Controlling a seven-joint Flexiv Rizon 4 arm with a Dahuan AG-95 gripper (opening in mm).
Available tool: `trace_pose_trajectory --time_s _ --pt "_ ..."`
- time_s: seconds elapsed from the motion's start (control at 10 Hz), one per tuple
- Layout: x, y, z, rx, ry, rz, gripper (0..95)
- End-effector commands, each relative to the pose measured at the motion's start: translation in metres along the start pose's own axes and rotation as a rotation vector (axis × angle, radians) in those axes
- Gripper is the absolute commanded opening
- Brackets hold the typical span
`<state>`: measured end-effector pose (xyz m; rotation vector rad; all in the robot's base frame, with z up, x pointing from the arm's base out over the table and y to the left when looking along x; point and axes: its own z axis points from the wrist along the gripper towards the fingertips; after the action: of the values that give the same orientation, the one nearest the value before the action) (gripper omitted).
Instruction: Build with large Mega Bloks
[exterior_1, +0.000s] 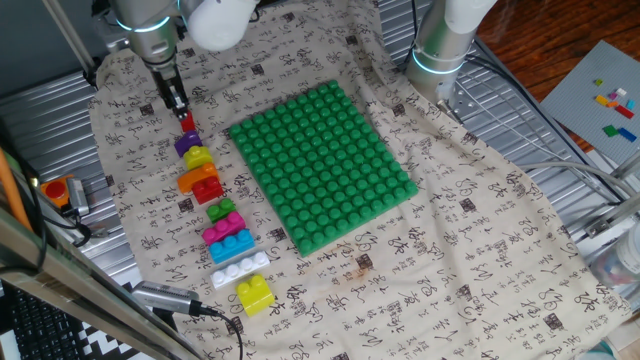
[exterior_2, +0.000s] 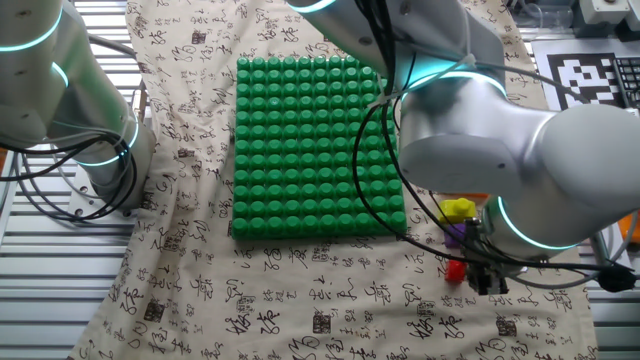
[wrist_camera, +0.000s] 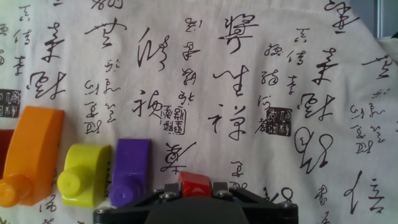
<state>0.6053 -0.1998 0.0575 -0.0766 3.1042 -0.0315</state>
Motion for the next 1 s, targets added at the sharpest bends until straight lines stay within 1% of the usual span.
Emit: trace_pose_trajectory --time_s 0.1,0.3,0.4,0.8,1.0 --pt "0.0000 0.0003 0.0012 -0.002 0.000 0.007 19.0" --pt "0.0000 0.0002 0.0009 -0.003 -0.004 0.010 19.0" --pt "-0.0001 0.0002 0.0007 -0.005 -0.005 0.013 38.0" --pt "0.0003 0.0005 0.0008 -0.009 -0.006 0.009 38.0" --pt "0.0031 0.0022 0.0025 -0.014 -0.007 0.004 38.0"
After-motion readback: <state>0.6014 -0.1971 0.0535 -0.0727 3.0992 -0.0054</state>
